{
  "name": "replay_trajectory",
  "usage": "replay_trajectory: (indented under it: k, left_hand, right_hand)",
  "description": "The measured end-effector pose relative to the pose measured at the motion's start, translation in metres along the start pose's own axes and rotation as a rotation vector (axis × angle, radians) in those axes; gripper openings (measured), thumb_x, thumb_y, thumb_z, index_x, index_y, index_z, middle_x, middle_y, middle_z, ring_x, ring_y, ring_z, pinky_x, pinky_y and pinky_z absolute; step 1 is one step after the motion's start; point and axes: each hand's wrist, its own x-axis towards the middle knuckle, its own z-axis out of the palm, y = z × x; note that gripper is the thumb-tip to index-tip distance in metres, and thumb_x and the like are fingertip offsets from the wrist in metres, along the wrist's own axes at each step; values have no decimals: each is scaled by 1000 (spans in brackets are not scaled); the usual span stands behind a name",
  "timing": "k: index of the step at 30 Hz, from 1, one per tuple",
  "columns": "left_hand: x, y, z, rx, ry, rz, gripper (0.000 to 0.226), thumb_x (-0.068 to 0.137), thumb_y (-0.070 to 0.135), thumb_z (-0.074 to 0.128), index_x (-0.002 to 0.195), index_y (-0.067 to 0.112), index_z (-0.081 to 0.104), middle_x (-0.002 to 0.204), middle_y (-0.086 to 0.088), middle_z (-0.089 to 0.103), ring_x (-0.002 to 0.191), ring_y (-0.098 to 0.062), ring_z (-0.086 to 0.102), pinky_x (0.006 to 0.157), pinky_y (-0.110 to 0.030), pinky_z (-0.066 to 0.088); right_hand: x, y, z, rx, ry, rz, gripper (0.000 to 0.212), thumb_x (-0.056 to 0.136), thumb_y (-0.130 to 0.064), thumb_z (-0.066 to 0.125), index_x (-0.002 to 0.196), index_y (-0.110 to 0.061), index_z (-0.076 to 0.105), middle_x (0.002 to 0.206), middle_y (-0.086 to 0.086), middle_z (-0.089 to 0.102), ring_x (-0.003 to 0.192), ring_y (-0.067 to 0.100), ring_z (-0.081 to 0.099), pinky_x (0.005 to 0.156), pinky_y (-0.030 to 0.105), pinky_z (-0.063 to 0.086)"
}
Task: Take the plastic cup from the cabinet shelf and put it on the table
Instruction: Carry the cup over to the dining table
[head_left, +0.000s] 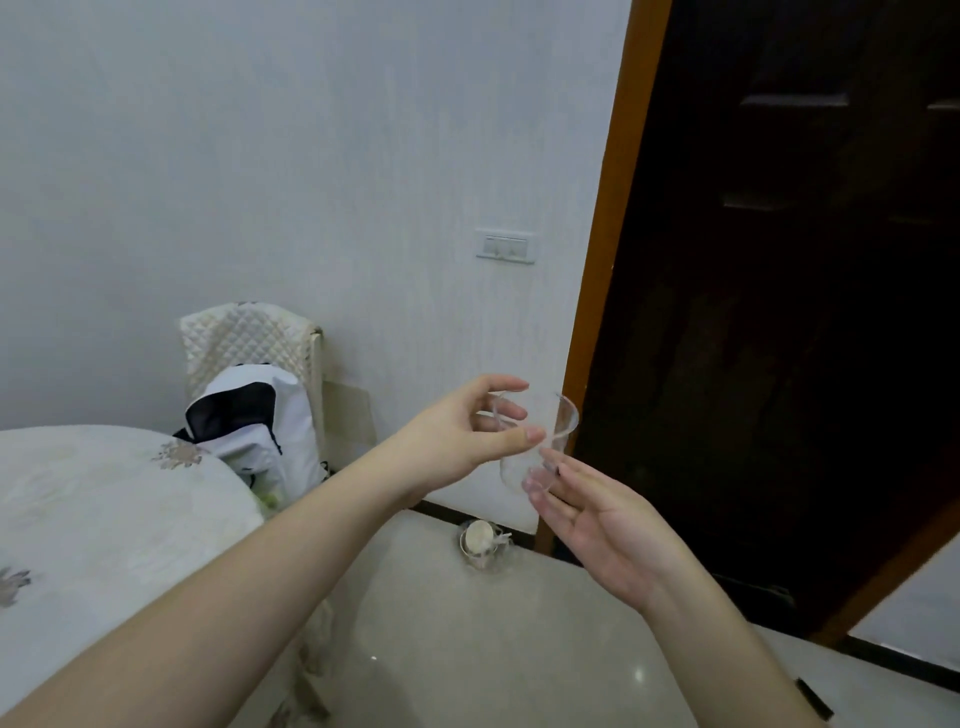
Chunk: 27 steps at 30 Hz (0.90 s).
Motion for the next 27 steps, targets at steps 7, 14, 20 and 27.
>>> replay_trajectory:
  k: [7,14,20,27]
  left_hand:
    - [47,-43,-66,-37,93,-34,61,66,50,79,121,34,59,111,3,65,92,-5,66,93,-40,55]
    - [99,-77,-148,8,195,-57,59,67,49,78,120,37,58,114,3,64,97,-9,66,93,-34,52]
    - [130,-98,-200,27,230,-104,51,75,42,80,120,38,57,112,6,63,89,2,64,81,-18,49]
    - [162,-125,-244,22,402,-143,51,76,36,80,122,34,58,113,5,66,98,-7,65,77,-13,49]
  right_hand:
    - [100,11,32,4,-15,123,33,89,-22,64,118,-7,66,122,20,64,101,27,70,80,31,59]
    - [207,19,90,21,-70,226,34,91,-19,61,122,-4,61,122,22,63,103,27,69,90,34,55]
    - [276,26,120,-20,-114,258,32,95,-16,54,125,-5,58,130,22,57,114,28,61,100,35,48]
    - [353,31,150,-12,-239,361,46,73,-17,65,118,-9,62,129,14,59,111,21,60,110,36,37]
